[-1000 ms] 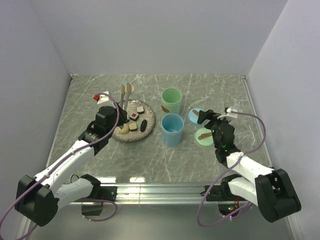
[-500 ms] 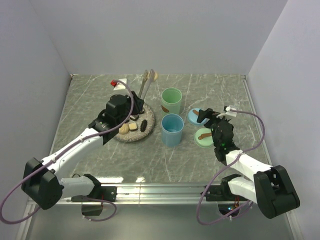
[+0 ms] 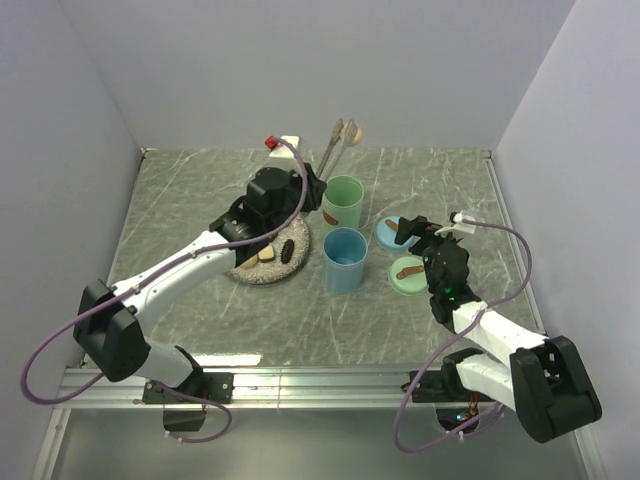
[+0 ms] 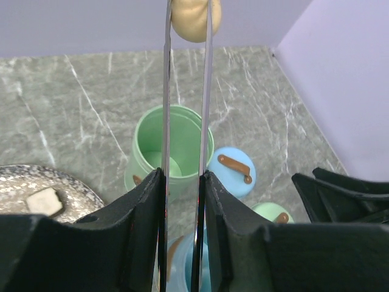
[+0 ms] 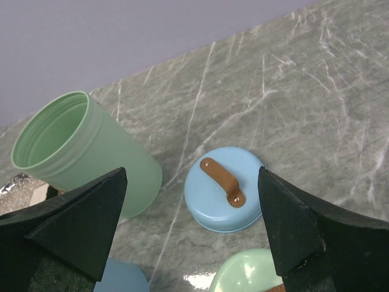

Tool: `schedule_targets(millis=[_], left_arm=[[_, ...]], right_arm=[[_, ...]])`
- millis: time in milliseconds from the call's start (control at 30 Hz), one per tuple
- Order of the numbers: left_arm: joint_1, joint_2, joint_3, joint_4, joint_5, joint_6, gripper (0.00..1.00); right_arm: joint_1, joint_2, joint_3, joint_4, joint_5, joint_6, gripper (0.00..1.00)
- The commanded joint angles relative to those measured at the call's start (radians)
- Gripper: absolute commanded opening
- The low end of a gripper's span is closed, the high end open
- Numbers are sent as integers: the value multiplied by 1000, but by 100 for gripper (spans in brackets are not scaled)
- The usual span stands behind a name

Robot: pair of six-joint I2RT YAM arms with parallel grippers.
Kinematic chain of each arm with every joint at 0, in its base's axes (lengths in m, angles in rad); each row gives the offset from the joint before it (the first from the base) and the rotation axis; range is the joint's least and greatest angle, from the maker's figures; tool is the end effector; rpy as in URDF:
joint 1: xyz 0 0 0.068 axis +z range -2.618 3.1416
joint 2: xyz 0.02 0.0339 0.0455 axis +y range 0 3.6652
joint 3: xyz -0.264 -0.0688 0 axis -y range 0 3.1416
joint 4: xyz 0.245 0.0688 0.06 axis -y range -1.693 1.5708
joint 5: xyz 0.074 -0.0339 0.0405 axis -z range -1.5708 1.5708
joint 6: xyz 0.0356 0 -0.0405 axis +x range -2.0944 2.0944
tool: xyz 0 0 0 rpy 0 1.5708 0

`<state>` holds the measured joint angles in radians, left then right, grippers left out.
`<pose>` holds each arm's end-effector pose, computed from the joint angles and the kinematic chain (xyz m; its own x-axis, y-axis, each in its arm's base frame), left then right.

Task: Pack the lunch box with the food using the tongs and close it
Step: Place the food into the lunch box

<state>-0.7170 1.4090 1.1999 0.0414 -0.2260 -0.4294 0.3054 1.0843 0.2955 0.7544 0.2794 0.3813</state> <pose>0.2591 -0.2153 0.3637 -0.3117 -0.2666 -0.9120 0.3785 0.8456 -0.3765 0.2127 0.0568 0.2116 -0.0402 0.3624 -0.9312 -0.0121 0.9317 0.3631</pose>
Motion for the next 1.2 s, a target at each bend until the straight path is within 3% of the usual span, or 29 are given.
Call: schedule_targets(millis=[0, 467, 967, 1167], left_arm=[[-30, 39, 46, 22, -12, 31, 8], [-102, -70, -140, 0, -136, -22, 9], [-121, -51, -171, -18, -171, -34, 10], [-136, -47, -183, -35, -190, -45, 20]], right_arm=[[8, -37, -2, 30, 12, 1, 95], [8, -139, -42, -7, 32, -2, 95], [8, -170, -53, -27, 38, -2, 95], [8, -159, -53, -20, 29, -2, 95]])
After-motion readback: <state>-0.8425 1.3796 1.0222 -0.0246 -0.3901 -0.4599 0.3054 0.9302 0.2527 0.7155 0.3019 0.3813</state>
